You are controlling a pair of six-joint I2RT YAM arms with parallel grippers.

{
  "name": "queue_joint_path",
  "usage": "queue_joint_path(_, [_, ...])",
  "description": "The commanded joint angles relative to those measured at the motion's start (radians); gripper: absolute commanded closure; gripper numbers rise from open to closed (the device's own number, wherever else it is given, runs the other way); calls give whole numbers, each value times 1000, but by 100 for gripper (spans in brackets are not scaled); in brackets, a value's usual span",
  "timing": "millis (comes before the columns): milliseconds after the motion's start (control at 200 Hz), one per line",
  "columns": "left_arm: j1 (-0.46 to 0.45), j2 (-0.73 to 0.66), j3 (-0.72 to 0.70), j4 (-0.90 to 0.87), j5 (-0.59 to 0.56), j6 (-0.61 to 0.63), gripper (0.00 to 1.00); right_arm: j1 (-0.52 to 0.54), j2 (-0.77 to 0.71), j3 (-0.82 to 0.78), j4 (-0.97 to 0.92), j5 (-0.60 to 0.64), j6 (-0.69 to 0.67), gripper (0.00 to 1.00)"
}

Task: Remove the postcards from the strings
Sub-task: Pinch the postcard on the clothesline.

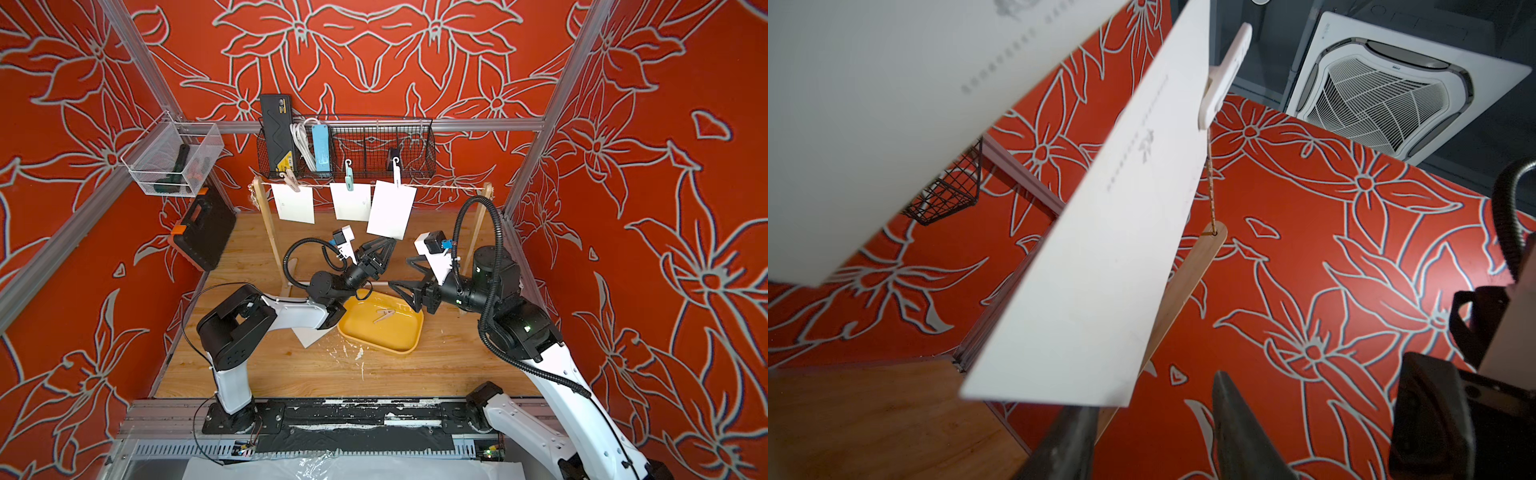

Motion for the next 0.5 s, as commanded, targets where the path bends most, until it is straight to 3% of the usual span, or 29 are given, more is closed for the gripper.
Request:
queue_joint_path(0, [-6, -48, -5, 229, 10, 26, 54, -4, -9, -2, 26, 21, -8, 25])
queue_joint_path(75, [-10, -55, -16, 229, 11, 31, 46, -4, -13, -2, 27, 21, -8, 25])
queue_joint_path(175, [-13, -69, -30, 230, 21, 54, 44, -4, -14, -4, 29, 22, -7, 25])
queue_joint_path(295, [-17, -90, -36, 230, 46, 91, 44, -4, -15, -4, 26, 21, -6, 25])
queue_joint_path(430, [-17, -98, -21, 230, 70, 88, 54, -5, -16, -5, 30, 22, -5, 25])
queue_joint_path(495, [-20, -103, -21, 229, 73, 94, 54, -4, -16, -4, 29, 24, -7, 25])
